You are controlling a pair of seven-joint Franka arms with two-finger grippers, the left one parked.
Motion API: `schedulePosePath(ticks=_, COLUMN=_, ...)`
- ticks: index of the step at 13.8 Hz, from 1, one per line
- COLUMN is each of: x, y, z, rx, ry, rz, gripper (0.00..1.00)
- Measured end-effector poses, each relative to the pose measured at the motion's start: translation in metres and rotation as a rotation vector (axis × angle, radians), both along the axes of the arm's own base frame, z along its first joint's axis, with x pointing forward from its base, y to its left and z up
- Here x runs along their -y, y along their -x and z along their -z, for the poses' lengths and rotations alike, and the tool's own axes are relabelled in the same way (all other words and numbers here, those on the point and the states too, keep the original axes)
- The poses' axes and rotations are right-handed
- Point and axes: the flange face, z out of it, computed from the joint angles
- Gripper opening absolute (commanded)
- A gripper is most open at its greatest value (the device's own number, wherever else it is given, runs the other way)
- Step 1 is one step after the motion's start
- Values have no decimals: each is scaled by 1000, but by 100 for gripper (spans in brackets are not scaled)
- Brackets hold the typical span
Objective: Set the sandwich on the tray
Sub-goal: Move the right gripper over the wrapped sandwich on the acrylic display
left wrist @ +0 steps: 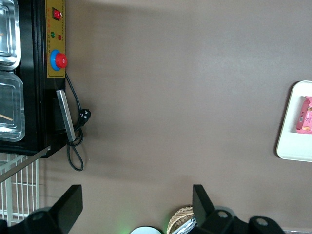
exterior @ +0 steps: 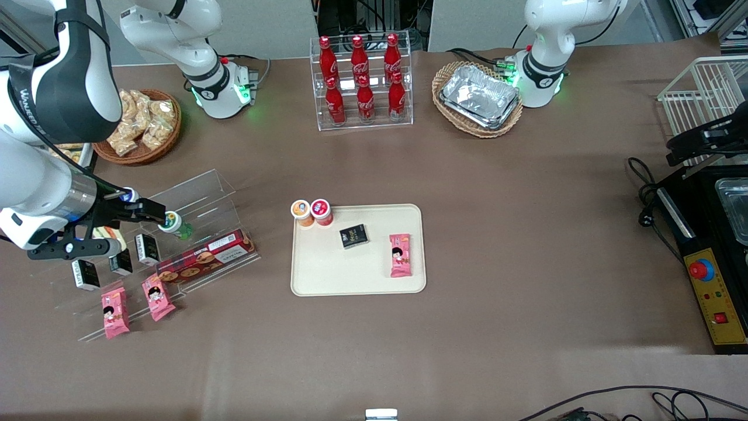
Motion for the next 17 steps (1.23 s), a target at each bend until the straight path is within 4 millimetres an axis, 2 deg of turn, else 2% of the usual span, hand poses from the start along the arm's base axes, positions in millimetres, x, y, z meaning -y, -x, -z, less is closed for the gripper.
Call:
schedulePosePath(ticks=5, x=-4, y=0, z=-2, rx=5, ry=-1, rz=-7, gripper=100)
schedulePosePath(ticks=11, x=5, y=2, z=0, rx=-17, ry=2, rz=8, gripper=100)
schedulePosePath(ticks=12, x=12, y=3, z=0, rx=-30, ry=4, rz=20, gripper=100)
schedulePosePath(ticks=17, x=71, y=14, z=-4, rx=-63, ry=-13, rz=25, gripper=100)
